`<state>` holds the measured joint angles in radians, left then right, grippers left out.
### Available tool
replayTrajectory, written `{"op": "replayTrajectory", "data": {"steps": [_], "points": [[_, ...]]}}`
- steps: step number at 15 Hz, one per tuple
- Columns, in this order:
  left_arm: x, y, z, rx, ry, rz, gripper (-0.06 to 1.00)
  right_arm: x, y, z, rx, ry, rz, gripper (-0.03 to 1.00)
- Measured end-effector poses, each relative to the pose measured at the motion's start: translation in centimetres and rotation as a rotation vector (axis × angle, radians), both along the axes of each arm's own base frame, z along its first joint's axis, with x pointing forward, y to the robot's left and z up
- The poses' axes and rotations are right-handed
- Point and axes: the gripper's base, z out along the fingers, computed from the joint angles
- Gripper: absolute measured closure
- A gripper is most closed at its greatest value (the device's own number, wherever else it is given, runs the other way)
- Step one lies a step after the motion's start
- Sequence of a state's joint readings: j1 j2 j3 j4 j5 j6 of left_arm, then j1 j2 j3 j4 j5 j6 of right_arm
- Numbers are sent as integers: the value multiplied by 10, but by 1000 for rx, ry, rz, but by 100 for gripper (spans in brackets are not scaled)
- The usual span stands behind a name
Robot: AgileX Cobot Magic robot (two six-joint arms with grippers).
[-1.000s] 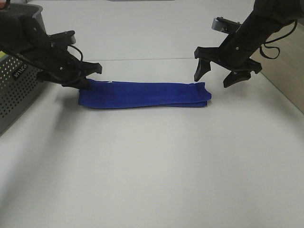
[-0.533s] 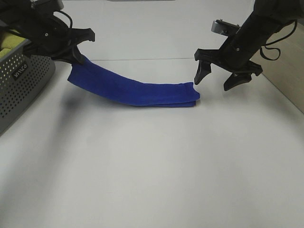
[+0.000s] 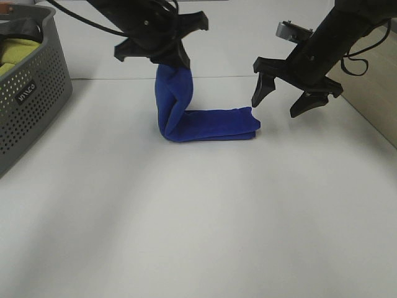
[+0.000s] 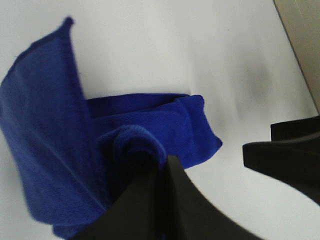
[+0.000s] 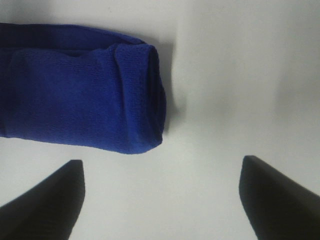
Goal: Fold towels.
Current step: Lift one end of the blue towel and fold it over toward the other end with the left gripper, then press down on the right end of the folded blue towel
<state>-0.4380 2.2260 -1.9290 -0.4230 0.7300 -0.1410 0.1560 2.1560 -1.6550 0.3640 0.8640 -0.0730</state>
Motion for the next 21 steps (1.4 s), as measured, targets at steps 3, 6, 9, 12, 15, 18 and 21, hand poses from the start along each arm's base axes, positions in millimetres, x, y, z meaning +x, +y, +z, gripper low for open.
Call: {"op": "replayTrajectory", "data": {"steps": [3, 6, 9, 12, 15, 18, 21], "points": [[15, -54, -38, -77, 50, 30, 80, -7, -1, 16, -3, 19, 6, 17], [21, -68, -53, -180, 83, 92, 48, -11, -7, 28, -55, 11, -25, 17], [23, -73, -42, -295, 77, 133, 39, -13, -11, 40, -94, -19, -34, 17], [33, -49, -7, -266, -66, 74, 39, -13, -9, 41, -65, -17, -36, 18], [48, 1, 41, -206, -250, 51, 39, -8, 11, 49, 158, -88, 16, 19], [51, 31, 55, -159, -252, 43, 39, -1, 32, 44, 425, -132, 80, 19], [50, 45, 56, -103, -216, 19, 39, 9, 49, 12, 693, -107, 100, 19]]}}
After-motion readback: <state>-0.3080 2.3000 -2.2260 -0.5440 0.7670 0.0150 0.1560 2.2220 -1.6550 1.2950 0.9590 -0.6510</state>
